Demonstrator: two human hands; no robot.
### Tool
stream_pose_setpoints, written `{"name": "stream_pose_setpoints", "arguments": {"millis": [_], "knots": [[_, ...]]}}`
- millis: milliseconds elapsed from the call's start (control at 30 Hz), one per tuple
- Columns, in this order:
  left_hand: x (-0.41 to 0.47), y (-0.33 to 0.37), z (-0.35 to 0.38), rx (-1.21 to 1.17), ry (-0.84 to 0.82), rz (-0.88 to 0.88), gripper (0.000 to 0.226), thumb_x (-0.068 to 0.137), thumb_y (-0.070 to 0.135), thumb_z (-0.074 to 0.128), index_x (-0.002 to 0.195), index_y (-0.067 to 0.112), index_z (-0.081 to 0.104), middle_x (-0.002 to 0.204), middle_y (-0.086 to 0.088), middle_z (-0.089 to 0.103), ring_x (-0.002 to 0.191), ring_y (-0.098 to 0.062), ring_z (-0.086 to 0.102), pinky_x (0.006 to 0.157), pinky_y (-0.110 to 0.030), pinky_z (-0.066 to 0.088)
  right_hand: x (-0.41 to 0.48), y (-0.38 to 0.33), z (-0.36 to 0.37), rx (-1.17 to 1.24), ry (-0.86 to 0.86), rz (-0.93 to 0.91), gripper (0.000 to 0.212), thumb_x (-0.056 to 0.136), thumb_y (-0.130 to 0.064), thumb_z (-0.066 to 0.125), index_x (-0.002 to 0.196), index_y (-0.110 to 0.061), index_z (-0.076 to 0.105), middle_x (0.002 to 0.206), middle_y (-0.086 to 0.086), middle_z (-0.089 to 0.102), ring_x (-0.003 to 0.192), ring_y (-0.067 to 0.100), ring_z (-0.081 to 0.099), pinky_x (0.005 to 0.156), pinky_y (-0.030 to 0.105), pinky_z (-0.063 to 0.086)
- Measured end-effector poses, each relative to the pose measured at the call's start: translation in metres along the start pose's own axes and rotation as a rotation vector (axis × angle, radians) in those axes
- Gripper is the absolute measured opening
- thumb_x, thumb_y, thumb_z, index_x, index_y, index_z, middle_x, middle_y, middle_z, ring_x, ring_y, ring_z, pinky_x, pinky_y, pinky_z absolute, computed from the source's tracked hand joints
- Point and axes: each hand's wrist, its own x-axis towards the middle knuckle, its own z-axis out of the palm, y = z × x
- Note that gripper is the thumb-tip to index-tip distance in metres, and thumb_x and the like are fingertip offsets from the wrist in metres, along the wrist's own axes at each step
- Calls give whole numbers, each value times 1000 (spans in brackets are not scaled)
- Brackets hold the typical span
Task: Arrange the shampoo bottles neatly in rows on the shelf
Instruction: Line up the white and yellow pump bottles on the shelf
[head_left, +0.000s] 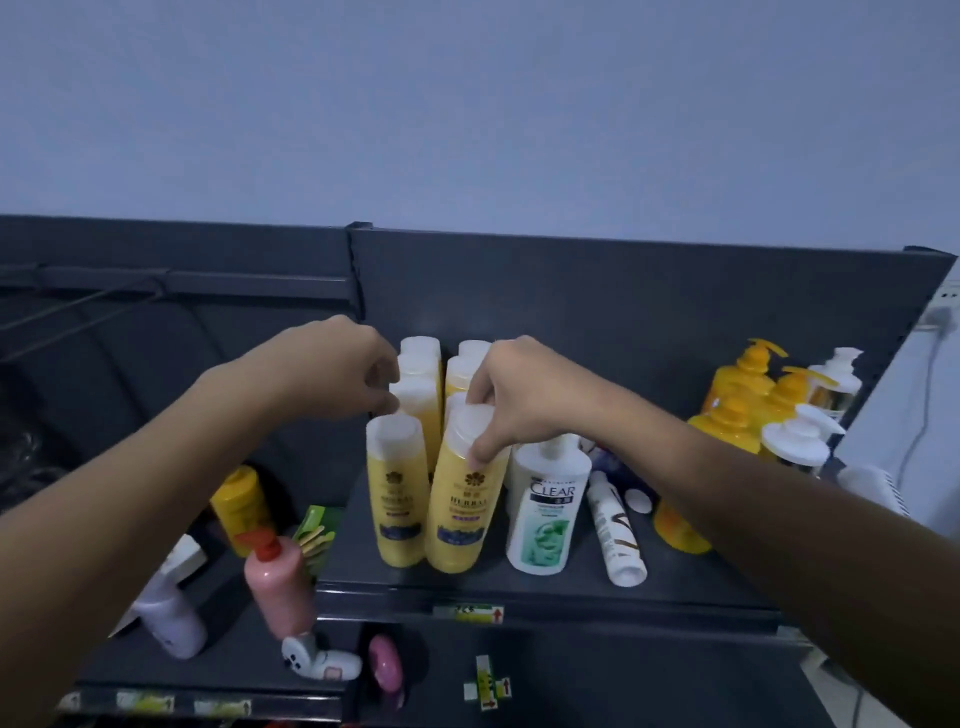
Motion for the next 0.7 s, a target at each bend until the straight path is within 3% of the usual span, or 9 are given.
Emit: {"name": "stream_pose_setpoints", "arguments": {"millis": [67, 200, 400, 500, 600, 700], "knots": [[-1, -6, 3, -4, 1, 5, 29, 84, 54, 72, 109, 39, 72, 92, 22, 68, 90, -8, 65, 80, -39, 60, 14, -2, 12, -15, -4, 13, 55, 55, -48, 96, 96, -14, 81, 88, 5, 77, 84, 21, 72, 72, 37, 61], [5, -10, 9, -43, -30, 38, 34, 85, 54, 72, 115, 36, 72, 95, 20, 68, 93, -9, 64, 85, -39, 59, 30, 2, 36, -58, -33, 32, 57, 57, -48, 96, 97, -10, 81, 94, 6, 78, 86, 22, 73, 63, 33, 58], [19, -4, 20, -118, -82, 122, 41, 85, 56, 72, 119, 34, 71, 100, 20, 70, 98, -6, 67, 89, -39, 58, 37, 15, 55, -65, -27, 33, 55, 61, -49, 93, 91, -5, 78, 79, 10, 75, 77, 26, 72, 56, 37, 52], [24, 5, 17, -111, -96, 163, 42, 85, 57, 71, 121, 36, 70, 103, 20, 69, 99, -5, 66, 88, -39, 59, 35, 22, 52, -60, -27, 34, 58, 64, -50, 92, 86, 0, 71, 70, 10, 63, 71, 28, 65, 54, 35, 45], [29, 27, 7, -37, -92, 245, 43, 86, 58, 69, 124, 38, 67, 110, 20, 69, 104, -6, 65, 89, -39, 58, 23, 35, 33, 51, 45, 49, 60, 64, -50, 92, 101, -6, 76, 91, 6, 76, 86, 23, 72, 75, 40, 61], [34, 63, -6, -50, -49, 344, 39, 88, 56, 69, 123, 38, 67, 111, 20, 70, 106, -6, 65, 89, -39, 57, -1, 61, -3, 159, 136, 94, 54, 70, -41, 91, 111, -8, 78, 100, 5, 79, 90, 15, 75, 85, 35, 61]]}}
